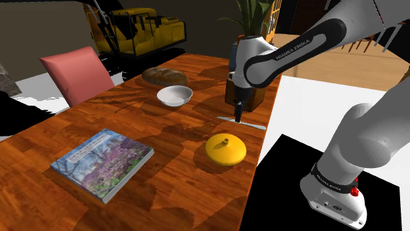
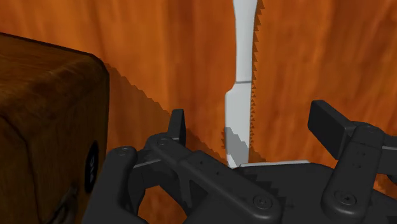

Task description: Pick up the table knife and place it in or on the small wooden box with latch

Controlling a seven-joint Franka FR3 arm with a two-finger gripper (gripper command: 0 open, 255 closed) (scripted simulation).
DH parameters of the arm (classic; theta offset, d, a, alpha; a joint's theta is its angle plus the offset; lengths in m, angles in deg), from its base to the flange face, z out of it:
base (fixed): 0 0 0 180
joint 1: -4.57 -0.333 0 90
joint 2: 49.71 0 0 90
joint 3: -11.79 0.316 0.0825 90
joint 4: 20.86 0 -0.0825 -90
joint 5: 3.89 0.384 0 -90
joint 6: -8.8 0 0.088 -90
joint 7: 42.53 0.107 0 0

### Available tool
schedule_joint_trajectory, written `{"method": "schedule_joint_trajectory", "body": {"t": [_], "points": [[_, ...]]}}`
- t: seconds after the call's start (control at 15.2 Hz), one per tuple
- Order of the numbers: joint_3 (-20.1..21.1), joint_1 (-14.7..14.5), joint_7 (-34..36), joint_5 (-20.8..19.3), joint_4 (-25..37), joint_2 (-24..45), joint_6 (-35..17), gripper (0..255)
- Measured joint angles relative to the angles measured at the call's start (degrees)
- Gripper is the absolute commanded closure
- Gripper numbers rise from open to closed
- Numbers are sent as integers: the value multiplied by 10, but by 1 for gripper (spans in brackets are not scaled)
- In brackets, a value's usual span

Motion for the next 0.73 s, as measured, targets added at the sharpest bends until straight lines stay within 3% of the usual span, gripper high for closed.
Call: {"method": "schedule_joint_trajectory", "body": {"t": [0.26,0.66,0.73], "points": [[0,0,0,0,-16,19,-35,0],[0,0,0,-1,-16,26,-42,0],[0,0,0,-1,-16,26,-42,255]]}}
